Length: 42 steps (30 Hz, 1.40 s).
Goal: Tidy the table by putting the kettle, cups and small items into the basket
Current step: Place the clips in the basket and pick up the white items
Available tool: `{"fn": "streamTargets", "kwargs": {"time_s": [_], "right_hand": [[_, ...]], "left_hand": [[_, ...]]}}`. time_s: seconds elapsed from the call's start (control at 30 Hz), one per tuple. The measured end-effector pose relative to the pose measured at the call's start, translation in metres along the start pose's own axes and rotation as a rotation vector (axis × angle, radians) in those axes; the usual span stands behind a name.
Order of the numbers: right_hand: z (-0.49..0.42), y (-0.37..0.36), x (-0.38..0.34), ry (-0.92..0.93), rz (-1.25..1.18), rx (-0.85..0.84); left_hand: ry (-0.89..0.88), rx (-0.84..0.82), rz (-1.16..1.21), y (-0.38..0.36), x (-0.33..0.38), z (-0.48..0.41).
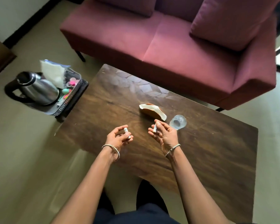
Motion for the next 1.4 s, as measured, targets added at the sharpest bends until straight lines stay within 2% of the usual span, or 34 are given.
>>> {"fn": "streamTargets", "kwargs": {"time_s": [0.3, 0.43, 0.7, 0.87, 1.03, 1.27, 1.4], "right_hand": [[0.029, -0.158, 0.118, -0.009, 0.022, -0.166], [0.030, -0.218, 0.160, -0.024, 0.134, -0.220], [0.005, -0.304, 0.201, -0.075, 0.296, -0.314], [-0.028, -0.344, 0.218, -0.115, 0.352, -0.352], [-0.079, -0.376, 0.234, -0.144, 0.393, -0.281], [-0.165, -0.412, 0.256, -0.180, 0.337, -0.063], [-0.212, -0.421, 0.275, -0.227, 0.369, -0.001]], "left_hand": [[-0.069, 0.008, 0.041, 0.146, 0.070, 0.085], [-0.095, 0.072, 0.002, 0.209, 0.098, 0.106], [-0.148, 0.173, 0.142, 0.292, 0.136, 0.107], [-0.115, 0.212, 0.152, 0.329, 0.159, 0.086], [-0.035, 0.261, 0.087, 0.371, 0.188, 0.044], [0.085, 0.361, -0.136, 0.422, 0.233, -0.025], [0.124, 0.389, -0.261, 0.446, 0.251, -0.069]]}}
Point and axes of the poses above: each hand's wrist, its own z-axis away from the middle knuckle, its own y-axis out of the back of the hand, x = y × z, the point moved 5 cm from there along -z, towards the middle knuckle, and after that the axes turned 12 degrees about -x, right-handed, at the moved point
